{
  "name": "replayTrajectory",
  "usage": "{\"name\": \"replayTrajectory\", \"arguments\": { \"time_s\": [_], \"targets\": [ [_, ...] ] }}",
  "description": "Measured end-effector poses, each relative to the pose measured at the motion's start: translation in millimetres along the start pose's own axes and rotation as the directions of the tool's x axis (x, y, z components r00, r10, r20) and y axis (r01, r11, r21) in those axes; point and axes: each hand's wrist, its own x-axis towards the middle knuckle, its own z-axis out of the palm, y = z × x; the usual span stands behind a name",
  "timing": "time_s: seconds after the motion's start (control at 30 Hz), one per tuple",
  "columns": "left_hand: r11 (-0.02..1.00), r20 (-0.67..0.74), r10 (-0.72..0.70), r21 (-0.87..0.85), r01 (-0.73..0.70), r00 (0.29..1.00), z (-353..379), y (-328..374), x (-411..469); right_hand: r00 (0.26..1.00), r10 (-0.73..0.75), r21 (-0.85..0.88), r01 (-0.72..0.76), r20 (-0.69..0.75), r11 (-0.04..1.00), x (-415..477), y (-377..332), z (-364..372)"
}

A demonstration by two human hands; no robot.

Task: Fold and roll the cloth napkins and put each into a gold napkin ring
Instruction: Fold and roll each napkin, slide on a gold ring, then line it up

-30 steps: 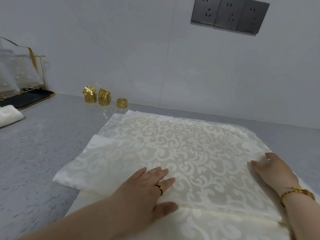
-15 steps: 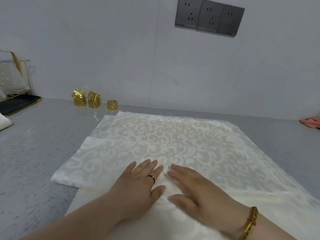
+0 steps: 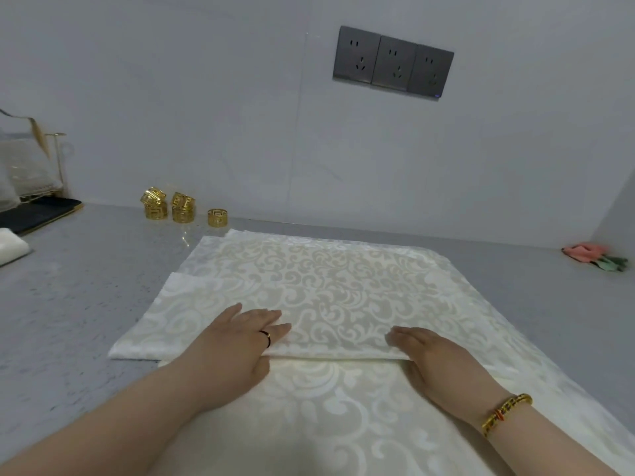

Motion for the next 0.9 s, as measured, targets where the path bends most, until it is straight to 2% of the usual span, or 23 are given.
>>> {"name": "replayTrajectory", "arguments": {
  "time_s": [0.03, 0.07, 0.1, 0.13, 0.2, 0.27, 0.37, 0.4, 0.47, 0.5, 0.53, 0.57, 0.67, 0.73, 0.9],
  "targets": [
    [0.999, -0.036, -0.037, 0.005, 0.038, 0.999, -2.6, -3.8, -2.0, 1.000, -0.019, 0.026, 0.019, -0.007, 0.999, 2.2, 2.5, -4.1],
    [0.998, -0.033, -0.059, -0.001, 0.059, 0.998, -2.8, -7.0, -4.4, 0.998, -0.037, -0.027, 0.036, -0.056, 0.999, 2.8, 8.5, -0.9],
    [0.996, 0.006, -0.081, -0.025, 0.081, 0.997, -0.7, -9.4, -8.2, 0.996, -0.048, -0.050, 0.044, -0.074, 0.998, -0.3, 8.5, -2.7],
    [0.993, 0.103, -0.109, -0.023, 0.112, 0.989, -0.4, -9.6, -12.2, 0.994, -0.068, -0.004, 0.068, -0.083, 0.998, -4.2, 8.8, -5.6],
    [0.993, 0.129, -0.102, -0.045, 0.108, 0.986, -3.2, -6.8, -19.1, 0.998, -0.056, 0.096, 0.055, 0.000, 0.994, -12.6, 4.8, -15.3],
    [0.991, 0.120, -0.112, -0.066, 0.121, 0.986, -3.1, -3.4, -31.0, 0.995, -0.041, 0.085, 0.033, 0.096, 0.996, -22.8, 1.6, -14.8],
    [0.998, 0.025, -0.068, -0.004, 0.068, 0.997, -9.1, 2.9, -41.5, 0.982, -0.061, 0.065, 0.050, 0.179, 0.997, -38.0, -2.2, -13.6],
    [0.997, 0.057, -0.076, -0.011, 0.077, 0.995, -7.4, 3.0, -43.4, 0.981, -0.054, 0.084, 0.039, 0.188, 0.996, -39.7, -2.4, -15.4],
    [0.984, 0.245, -0.128, -0.092, 0.154, 0.961, -11.6, 6.0, -45.6, 0.978, -0.054, 0.097, 0.035, 0.202, 0.995, -39.9, -0.7, -24.6],
    [0.978, 0.278, -0.139, -0.115, 0.176, 0.951, -16.0, 5.7, -43.2, 0.966, -0.054, 0.121, 0.024, 0.253, 0.992, -36.8, -2.9, -34.7],
    [0.975, 0.267, -0.140, -0.131, 0.180, 0.954, -20.5, 4.7, -38.3, 0.964, -0.063, 0.193, 0.012, 0.259, 0.981, -32.4, -2.7, -42.2],
    [0.970, 0.250, -0.143, -0.158, 0.186, 0.958, -20.5, 1.7, -32.7, 0.977, -0.060, 0.222, 0.013, 0.206, 0.975, -25.3, -0.5, -45.1],
    [0.962, 0.181, -0.137, -0.210, 0.174, 0.974, -18.4, 1.1, -9.9, 0.989, -0.058, 0.228, 0.025, 0.139, 0.973, -1.9, 2.0, -44.9],
    [0.966, 0.191, -0.121, -0.203, 0.160, 0.974, -10.1, 2.1, 4.0, 0.982, 0.053, 0.216, -0.093, 0.182, 0.972, 26.0, 4.1, -41.4],
    [0.969, 0.238, -0.116, -0.185, 0.162, 0.964, 11.3, -3.3, 13.6, 0.947, 0.186, 0.193, -0.240, 0.263, 0.951, 104.0, 15.3, -12.4]
  ]
}}
